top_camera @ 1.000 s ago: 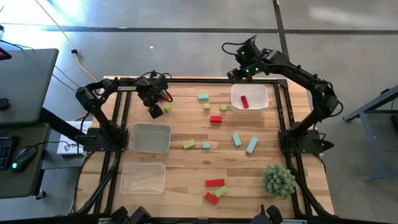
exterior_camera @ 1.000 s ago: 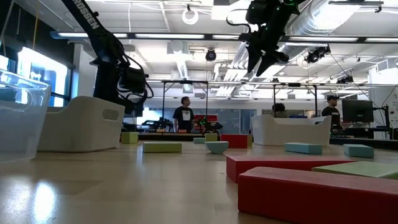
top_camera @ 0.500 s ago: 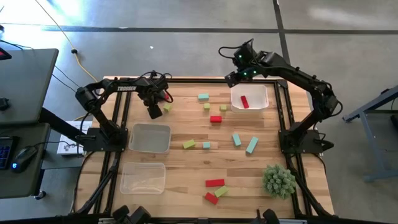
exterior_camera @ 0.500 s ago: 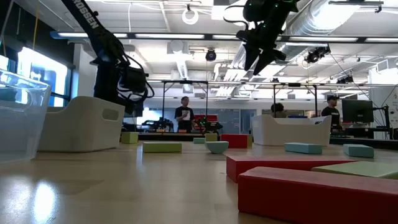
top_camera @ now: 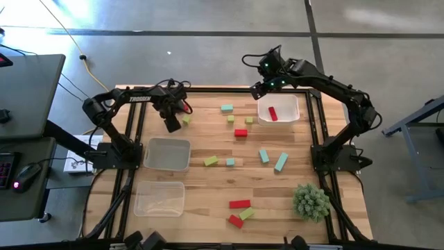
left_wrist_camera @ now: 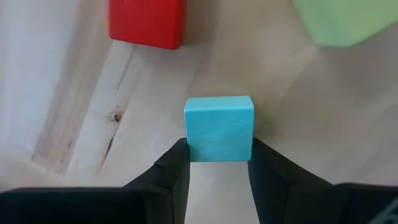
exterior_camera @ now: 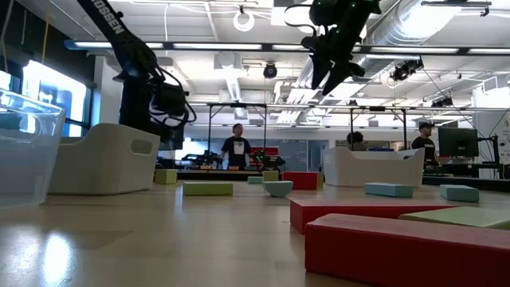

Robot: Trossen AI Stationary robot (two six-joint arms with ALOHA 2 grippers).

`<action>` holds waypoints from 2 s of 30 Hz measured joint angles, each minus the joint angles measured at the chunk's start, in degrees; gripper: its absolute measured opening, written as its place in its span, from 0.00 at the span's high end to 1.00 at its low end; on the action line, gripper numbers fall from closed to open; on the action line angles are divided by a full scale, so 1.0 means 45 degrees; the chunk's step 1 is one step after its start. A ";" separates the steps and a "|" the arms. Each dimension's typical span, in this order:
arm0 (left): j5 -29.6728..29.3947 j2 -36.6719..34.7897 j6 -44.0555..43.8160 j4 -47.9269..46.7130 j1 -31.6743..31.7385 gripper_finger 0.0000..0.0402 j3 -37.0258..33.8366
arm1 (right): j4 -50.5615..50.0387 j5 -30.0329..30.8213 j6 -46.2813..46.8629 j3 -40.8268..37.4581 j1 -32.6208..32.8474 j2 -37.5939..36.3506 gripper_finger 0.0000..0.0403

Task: Sort & place blocks by color
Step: Put the blue block into the gray bin

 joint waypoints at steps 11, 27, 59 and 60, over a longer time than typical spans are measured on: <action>0.1306 -0.1537 -0.0695 -0.1582 -0.0021 0.73 0.0015 | 0.0000 0.0029 0.0000 0.0000 0.0165 0.0000 0.56; 0.4079 -0.6186 -0.2674 -0.4083 -0.1762 0.73 0.0024 | 0.0005 -0.0204 0.0645 0.0000 0.0168 0.0000 0.56; 0.4070 -0.6575 -0.5081 -0.3745 -0.8179 0.72 -0.1676 | -0.0094 -0.2481 0.0929 0.0000 0.1106 0.0005 0.56; 0.4034 -0.6369 -0.4944 -0.3684 -0.8177 0.72 -0.1676 | -0.0097 -0.2468 0.0933 0.0000 0.1204 0.0005 0.56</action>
